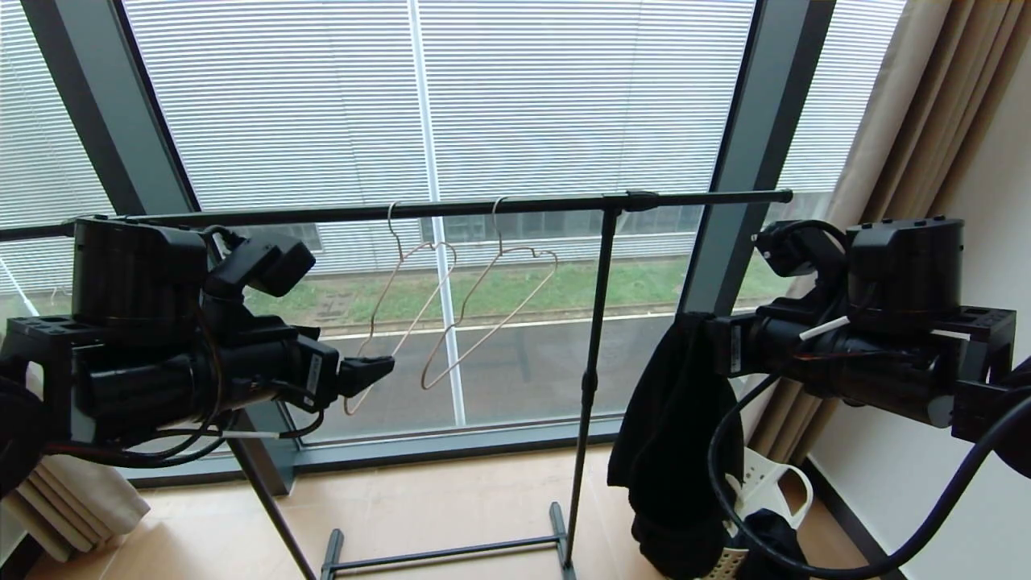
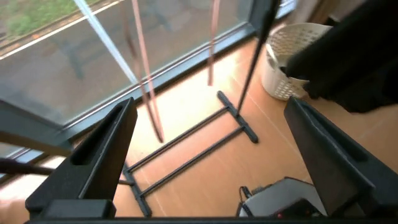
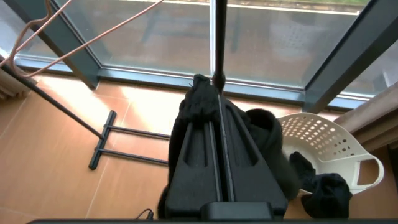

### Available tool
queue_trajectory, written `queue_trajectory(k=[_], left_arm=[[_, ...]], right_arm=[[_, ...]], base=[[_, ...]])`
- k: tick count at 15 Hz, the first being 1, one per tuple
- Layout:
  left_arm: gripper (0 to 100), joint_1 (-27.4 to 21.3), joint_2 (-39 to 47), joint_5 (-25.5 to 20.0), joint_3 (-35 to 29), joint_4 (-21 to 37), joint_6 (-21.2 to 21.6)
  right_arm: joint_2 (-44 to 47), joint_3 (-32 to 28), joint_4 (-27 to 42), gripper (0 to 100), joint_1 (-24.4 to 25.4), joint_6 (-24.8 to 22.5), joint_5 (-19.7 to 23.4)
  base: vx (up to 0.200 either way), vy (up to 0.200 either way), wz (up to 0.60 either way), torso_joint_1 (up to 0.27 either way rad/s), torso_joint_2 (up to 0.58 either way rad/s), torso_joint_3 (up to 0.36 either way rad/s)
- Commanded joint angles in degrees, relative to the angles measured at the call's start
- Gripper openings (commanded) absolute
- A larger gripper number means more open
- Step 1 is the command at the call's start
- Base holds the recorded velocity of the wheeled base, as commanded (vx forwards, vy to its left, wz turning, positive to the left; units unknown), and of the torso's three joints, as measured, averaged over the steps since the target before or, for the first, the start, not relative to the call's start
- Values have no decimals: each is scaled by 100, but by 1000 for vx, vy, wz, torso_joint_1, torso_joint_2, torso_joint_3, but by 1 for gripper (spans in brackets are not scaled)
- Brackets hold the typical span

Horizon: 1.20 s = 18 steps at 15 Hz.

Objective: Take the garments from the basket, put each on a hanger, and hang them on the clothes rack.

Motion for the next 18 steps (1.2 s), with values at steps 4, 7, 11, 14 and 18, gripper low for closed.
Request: queue_trajectory(k=[4,7,11,14,18], left_arm=[[100,221,1294,493,-479,-809,-299],[100,424,1953,458,-1059,-844,-308],[100,424,2524,458,-1648,-888,-457],[100,450,2929,458,-2026,-888,-475],[100,441,3140,449,-2070,-897,-475]], right_arm=[[-36,-107,25,0,30,-9,-107],[-142,-81,52,0,30,-9,-107],[-133,-81,43,0,30,-9,-107],[-133,-72,52,0,30,-9,-107],[-124,-28,17,0,30,-18,-107]], base=[[0,0,0,0,0,0],[0,0,0,0,0,0],[0,0,0,0,0,0],[0,0,0,0,0,0],[0,0,0,0,0,0]])
